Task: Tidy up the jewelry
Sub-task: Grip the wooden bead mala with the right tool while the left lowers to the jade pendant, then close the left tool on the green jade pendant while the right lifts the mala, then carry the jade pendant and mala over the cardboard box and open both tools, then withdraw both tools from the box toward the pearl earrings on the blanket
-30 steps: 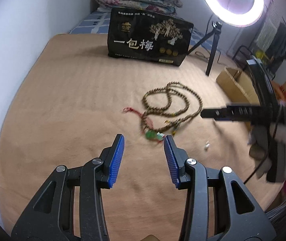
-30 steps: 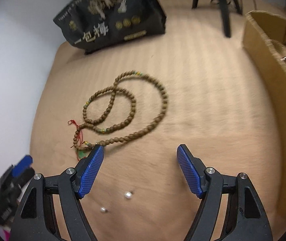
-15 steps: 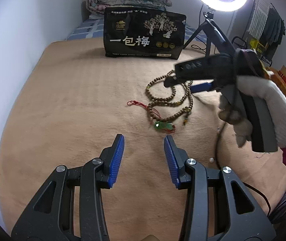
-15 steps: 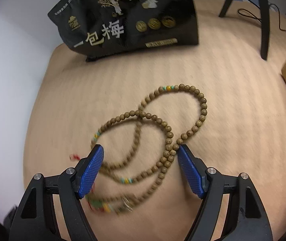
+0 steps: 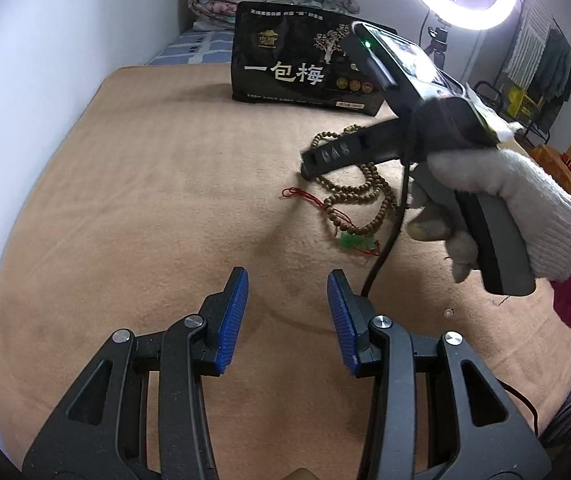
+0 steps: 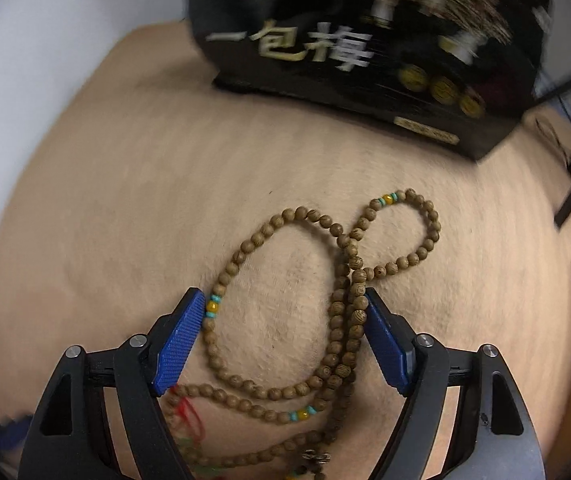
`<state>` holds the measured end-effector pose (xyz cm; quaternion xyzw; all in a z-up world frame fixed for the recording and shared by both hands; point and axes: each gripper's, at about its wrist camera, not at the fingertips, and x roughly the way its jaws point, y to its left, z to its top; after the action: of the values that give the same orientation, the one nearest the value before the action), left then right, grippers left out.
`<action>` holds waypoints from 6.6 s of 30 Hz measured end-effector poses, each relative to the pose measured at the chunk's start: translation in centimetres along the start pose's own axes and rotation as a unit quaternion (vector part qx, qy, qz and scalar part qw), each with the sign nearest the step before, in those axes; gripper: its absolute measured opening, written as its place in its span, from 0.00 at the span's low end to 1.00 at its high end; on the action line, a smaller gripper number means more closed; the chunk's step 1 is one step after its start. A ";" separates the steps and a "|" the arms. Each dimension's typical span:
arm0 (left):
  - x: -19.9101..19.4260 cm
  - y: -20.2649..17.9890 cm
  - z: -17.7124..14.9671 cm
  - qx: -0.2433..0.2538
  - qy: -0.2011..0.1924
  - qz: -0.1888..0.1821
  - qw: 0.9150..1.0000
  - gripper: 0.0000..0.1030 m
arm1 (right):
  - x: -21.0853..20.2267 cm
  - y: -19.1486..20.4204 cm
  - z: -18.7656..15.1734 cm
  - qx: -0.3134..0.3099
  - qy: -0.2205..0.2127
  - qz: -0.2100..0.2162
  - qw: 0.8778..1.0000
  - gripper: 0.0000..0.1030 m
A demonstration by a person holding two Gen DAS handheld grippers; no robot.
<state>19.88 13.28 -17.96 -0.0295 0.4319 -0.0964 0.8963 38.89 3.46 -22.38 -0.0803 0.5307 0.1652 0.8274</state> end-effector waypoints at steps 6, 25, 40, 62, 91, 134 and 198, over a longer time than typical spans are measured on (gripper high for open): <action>0.4 0.5 0.1 -0.005 0.001 0.004 1.000 0.40 | -1.3 -1.2 -1.6 -0.036 -0.009 0.011 0.999 0.49; 4.0 -3.4 1.3 0.016 0.033 -0.038 0.999 0.40 | -5.8 -10.1 -8.7 -0.076 -0.023 0.027 0.996 0.10; 7.4 -6.3 2.3 0.082 0.034 -0.002 0.996 0.40 | -5.9 -12.7 -9.4 -0.044 -0.029 0.027 0.998 0.05; 5.5 -5.7 2.4 0.053 0.009 0.005 0.999 0.26 | -7.0 -11.8 -9.0 -0.059 -0.050 0.024 0.997 0.05; -9.5 -13.3 7.6 0.059 -0.088 -0.054 0.993 0.26 | -27.6 -16.7 -16.3 -0.009 -0.225 0.021 0.974 0.05; 6.2 -33.5 15.8 0.087 -0.039 -0.154 0.983 0.26 | -20.0 -35.8 -13.8 0.115 -0.201 -0.017 0.973 0.05; -8.1 -16.1 7.4 0.040 -0.047 -0.044 0.997 0.27 | -28.5 -22.6 -19.1 0.059 -0.253 0.050 0.964 0.43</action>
<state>18.41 -1.12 -4.93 -0.0166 0.3833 -0.1515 0.9109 19.81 -28.83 -5.61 0.0399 0.3160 0.1894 0.9288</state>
